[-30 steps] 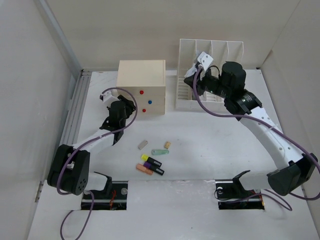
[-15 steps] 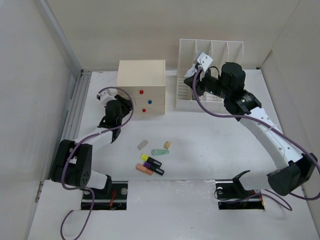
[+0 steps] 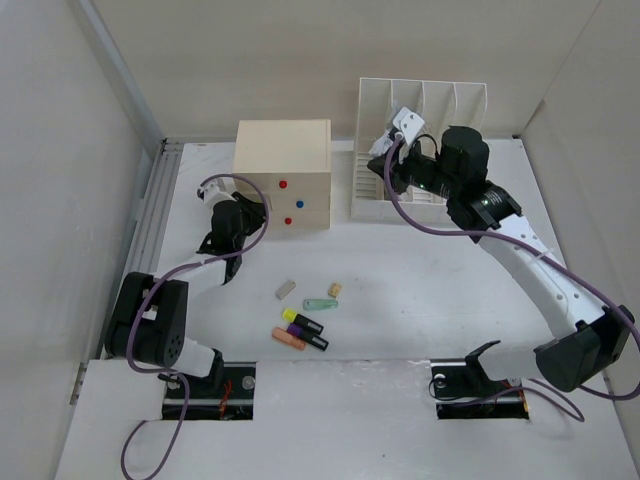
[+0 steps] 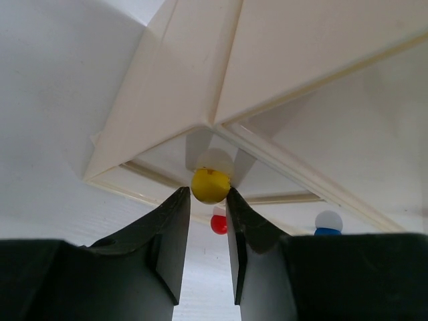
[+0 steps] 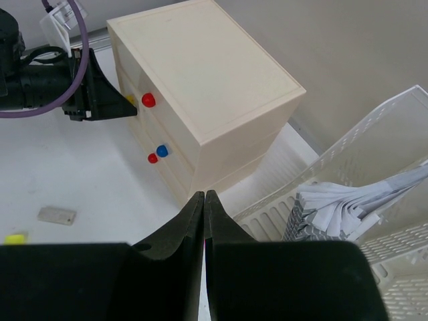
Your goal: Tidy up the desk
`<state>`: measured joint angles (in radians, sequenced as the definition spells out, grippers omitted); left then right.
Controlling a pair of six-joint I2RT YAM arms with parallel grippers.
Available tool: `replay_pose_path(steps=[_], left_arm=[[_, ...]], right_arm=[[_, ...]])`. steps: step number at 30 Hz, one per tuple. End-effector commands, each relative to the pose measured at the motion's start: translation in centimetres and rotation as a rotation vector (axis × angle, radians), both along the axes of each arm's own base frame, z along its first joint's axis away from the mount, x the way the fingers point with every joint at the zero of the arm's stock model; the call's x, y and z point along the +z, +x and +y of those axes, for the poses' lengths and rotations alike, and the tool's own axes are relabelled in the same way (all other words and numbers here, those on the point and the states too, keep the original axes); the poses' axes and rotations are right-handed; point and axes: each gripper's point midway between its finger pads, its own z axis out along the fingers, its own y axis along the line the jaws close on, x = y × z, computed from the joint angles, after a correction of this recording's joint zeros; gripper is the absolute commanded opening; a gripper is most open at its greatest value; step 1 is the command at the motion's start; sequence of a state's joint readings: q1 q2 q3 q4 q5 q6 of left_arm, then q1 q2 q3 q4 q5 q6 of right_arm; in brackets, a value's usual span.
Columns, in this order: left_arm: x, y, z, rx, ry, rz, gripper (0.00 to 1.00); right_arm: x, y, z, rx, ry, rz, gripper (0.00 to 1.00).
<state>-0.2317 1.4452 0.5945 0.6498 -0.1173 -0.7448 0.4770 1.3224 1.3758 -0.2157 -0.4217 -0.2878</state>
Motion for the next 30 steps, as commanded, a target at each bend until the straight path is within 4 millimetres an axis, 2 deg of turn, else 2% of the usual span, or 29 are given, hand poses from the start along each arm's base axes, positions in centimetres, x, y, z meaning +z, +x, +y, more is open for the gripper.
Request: replay_pose_path(steps=[1,6,8,15,17,20,21,24,27,29,30], left_arm=[[2.9,0.9,1.3,0.056,-0.023,-0.111,0.25],[3.1,0.5,2.0,0.091,-0.013,-0.110,0.26],[2.8,0.2,2.3,0.099,0.002,-0.101,0.32],[2.5,0.1,2.7,0.116,0.010,-0.092,0.33],[3.0,0.4,2.6,0.114,0.016,-0.102,0.33],[3.0,0.6,2.6,0.114,0.016,-0.102,0.27],[3.4,0.8,2.7,0.120,0.025,-0.111,0.20],[3.1,0.8,2.9,0.129,0.030,-0.103,0.12],[2.8,0.8,2.9,0.126,0.041,-0.094,0.00],[2.3,0.5,3.0,0.126,0.044,-0.082,0.00],[2.7,0.5,3.0,0.129,0.033,-0.092,0.00]], right_arm=[[2.2,-0.2,0.0,0.012,0.044,-0.058,0.08],[1.4,-0.1,0.2,0.021,0.037,-0.041,0.08],[1.4,-0.1,0.2,0.021,0.037,-0.041,0.08],[1.4,-0.2,0.3,0.031,0.038,-0.040,0.08],[1.4,-0.2,0.3,0.031,0.038,-0.040,0.08],[1.4,-0.2,0.3,0.031,0.038,-0.040,0.08],[1.4,-0.2,0.3,0.031,0.038,-0.040,0.08],[1.4,-0.4,0.4,0.040,0.039,-0.039,0.08],[1.4,-0.4,0.4,0.040,0.039,-0.039,0.08],[1.4,-0.4,0.4,0.040,0.039,-0.039,0.08],[1.4,-0.4,0.4,0.040,0.039,-0.039,0.08]])
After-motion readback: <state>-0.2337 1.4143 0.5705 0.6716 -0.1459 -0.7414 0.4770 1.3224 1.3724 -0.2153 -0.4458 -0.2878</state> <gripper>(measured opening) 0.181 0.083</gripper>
